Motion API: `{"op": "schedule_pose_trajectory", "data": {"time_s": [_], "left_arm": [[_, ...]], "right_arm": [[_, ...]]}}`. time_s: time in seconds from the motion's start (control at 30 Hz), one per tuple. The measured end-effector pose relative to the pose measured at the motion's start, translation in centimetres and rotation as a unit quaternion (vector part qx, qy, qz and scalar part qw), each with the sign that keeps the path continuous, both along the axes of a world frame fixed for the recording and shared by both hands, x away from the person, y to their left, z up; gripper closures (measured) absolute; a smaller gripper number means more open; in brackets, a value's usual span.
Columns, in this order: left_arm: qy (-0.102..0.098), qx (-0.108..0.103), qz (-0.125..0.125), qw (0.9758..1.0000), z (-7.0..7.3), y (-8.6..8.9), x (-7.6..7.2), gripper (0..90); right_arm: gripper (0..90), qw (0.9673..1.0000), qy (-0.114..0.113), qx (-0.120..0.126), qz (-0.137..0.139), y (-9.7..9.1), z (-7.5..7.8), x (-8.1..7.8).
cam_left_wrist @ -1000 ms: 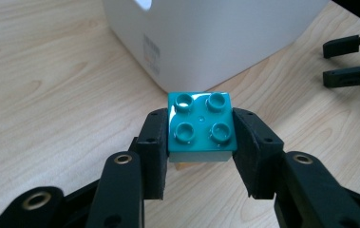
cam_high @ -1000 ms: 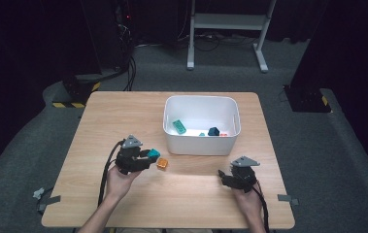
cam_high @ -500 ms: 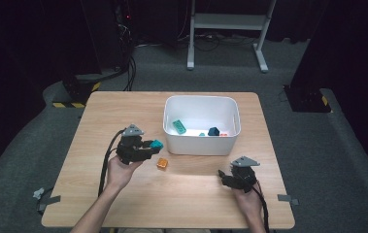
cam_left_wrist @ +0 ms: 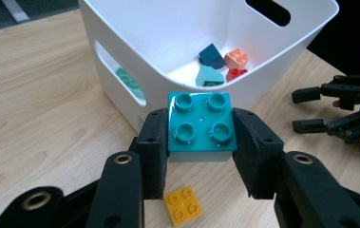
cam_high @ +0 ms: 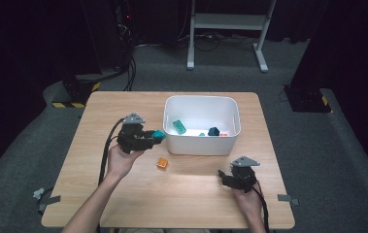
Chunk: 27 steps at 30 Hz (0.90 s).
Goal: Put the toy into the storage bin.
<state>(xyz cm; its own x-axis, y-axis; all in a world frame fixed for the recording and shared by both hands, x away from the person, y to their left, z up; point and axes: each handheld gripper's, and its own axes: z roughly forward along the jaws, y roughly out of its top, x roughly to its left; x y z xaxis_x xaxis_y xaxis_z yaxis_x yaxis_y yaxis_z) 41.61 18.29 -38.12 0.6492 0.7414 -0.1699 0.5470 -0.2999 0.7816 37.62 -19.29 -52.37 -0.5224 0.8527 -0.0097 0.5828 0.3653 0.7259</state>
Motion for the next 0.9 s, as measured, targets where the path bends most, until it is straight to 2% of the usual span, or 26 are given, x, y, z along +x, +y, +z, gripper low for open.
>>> {"op": "schedule_pose_trajectory", "data": {"time_s": [0.57,0.9], "left_arm": [[-0.006,-0.006,-0.006,0.9999,2.1,-0.9,2.1,58.1],[-0.01,-0.007,-0.014,0.9998,3.1,-2.1,3.5,58.1]], "right_arm": [[33.1,1.0,0.0,0.0,0.0,0.0,0.0,0.0],[33.1,1.0,0.0,0.0,0.0,0.0,0.0,0.0]]}}
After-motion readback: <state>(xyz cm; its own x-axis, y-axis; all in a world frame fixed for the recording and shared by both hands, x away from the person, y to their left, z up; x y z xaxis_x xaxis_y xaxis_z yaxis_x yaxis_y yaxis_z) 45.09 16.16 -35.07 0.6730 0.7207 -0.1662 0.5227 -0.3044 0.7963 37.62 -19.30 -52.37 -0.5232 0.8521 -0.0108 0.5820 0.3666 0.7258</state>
